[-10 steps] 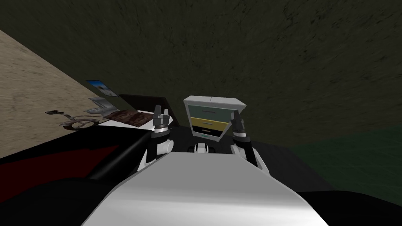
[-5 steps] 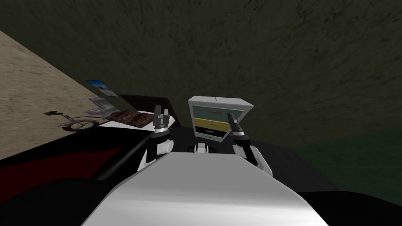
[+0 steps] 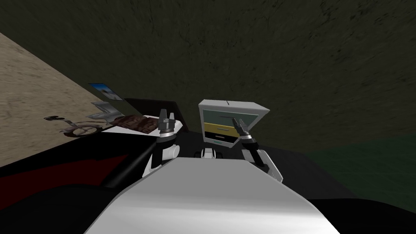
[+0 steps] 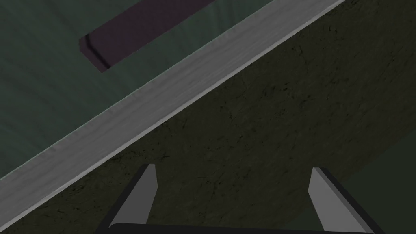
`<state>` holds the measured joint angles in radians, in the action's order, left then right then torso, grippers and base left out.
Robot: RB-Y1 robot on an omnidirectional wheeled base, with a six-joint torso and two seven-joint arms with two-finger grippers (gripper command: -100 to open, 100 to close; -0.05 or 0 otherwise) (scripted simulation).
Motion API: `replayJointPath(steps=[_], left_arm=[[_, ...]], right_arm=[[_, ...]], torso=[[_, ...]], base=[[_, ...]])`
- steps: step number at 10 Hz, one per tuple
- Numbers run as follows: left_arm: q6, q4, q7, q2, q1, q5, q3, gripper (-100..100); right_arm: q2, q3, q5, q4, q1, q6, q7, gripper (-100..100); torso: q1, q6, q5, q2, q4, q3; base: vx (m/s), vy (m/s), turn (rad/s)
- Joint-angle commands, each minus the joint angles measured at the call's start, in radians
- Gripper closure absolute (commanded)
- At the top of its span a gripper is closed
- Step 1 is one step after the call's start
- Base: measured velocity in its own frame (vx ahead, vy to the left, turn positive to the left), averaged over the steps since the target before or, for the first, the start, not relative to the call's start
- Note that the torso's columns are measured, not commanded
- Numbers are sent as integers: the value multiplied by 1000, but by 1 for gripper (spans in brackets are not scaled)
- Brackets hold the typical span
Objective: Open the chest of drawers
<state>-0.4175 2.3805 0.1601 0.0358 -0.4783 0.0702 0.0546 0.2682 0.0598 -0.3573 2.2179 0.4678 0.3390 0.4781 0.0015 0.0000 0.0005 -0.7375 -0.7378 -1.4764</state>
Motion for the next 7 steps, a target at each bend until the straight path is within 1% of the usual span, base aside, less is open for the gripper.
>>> replayJointPath(steps=[1, 3, 4, 6, 7], left_arm=[[0, 0, 0, 0, 0, 0, 0, 0], [0, 0, 0, 0, 0, 0, 0, 0], [0, 0, 0, 0, 0, 0, 0, 0], [0, 0, 0, 0, 0, 0, 0, 0], [0, 0, 0, 0, 0, 0, 0, 0]], right_arm=[[21, 12, -65, -14, -9, -45, 61, -100], [49, 30, -125, -44, -22, -92, 119, -100], [49, 30, -137, -44, -22, -92, 126, -100], [81, 47, -204, -77, -36, -141, 190, -100], [97, 56, -233, -94, -43, -166, 218, -100]], torso=[[-2, 0, 0, -2, -1, 1], [0, 0, 0, 0, 0, 0], [0, 0, 0, 0, 0, 0], [-3, 0, -1, -1, -1, 1], [-1, 0, 0, 0, 0, 0]], base=[[24, 115, -4], [35, 153, -12], [14, 120, -5], [12, 128, -7], [37, 166, -13]])
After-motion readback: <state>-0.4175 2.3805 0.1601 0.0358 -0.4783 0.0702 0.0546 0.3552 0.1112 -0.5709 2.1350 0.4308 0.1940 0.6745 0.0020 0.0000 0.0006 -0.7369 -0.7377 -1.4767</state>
